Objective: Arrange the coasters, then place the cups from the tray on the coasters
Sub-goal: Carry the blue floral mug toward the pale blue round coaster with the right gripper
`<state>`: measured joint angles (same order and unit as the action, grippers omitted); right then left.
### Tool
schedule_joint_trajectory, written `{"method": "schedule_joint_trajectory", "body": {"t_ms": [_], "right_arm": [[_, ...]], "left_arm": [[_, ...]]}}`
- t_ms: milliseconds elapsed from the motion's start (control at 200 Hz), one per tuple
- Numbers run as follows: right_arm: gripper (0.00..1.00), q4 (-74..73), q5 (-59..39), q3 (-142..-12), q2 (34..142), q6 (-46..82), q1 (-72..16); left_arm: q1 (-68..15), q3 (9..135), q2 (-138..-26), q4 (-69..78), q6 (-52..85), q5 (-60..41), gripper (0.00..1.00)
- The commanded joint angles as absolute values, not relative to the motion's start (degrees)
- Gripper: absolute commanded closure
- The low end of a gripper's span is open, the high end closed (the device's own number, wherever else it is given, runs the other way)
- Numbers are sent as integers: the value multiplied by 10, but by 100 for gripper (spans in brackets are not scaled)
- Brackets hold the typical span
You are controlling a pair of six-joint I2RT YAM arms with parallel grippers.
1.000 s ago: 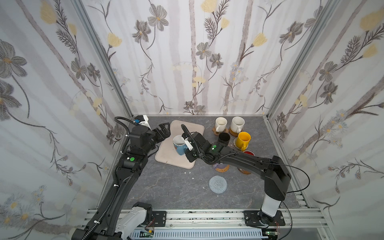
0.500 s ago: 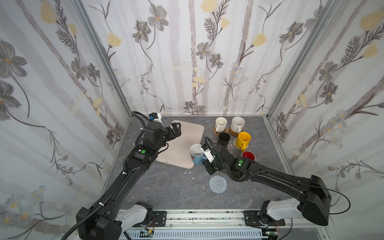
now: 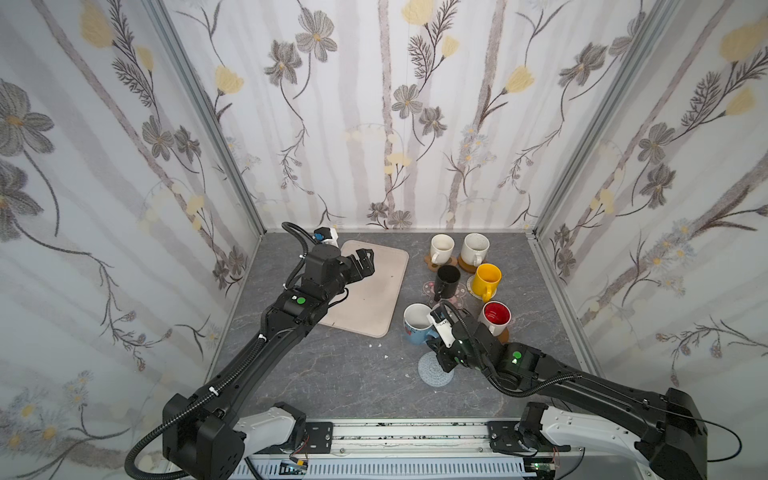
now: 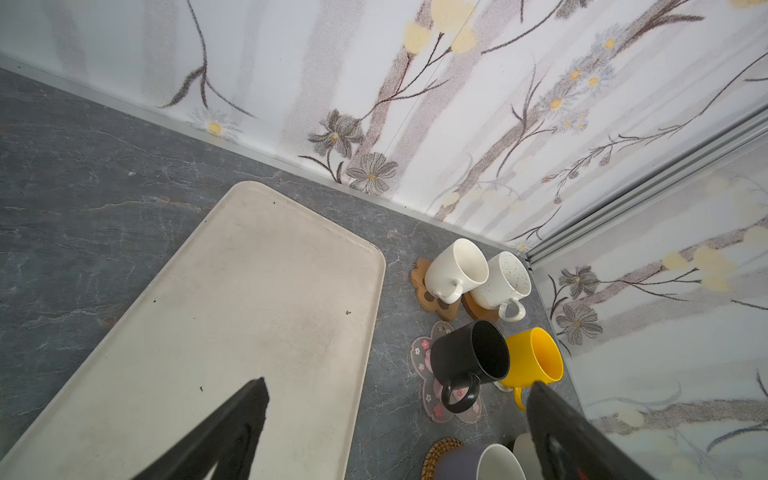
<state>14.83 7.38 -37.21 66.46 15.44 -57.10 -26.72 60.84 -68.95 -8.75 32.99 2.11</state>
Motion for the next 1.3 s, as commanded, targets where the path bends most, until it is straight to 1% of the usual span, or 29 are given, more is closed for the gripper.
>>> {"method": "schedule_joint_trajectory", "body": {"t_ms": [0,235,410,550,859,1294], "right_arm": [[100,116,106,-354,647,178,-579],[100,125,115,-300,580,222,-601],[100,136,119,-284,563,260,-608],[100,144,142,-273,547,289,-627],[100,198,205,-259,540,392,-659],[100,183,207,-223,525,419,-679]], "left_arm": [[-268,605,-689,-62,326,33,0],[-268,592,-688,-57,324,41,0],[-268,591,-692,-55,324,37,0],[-268,589,-687,-55,321,40,0],[-268,585,-687,-53,323,43,0],[-268,583,-689,-50,324,41,0]]}}
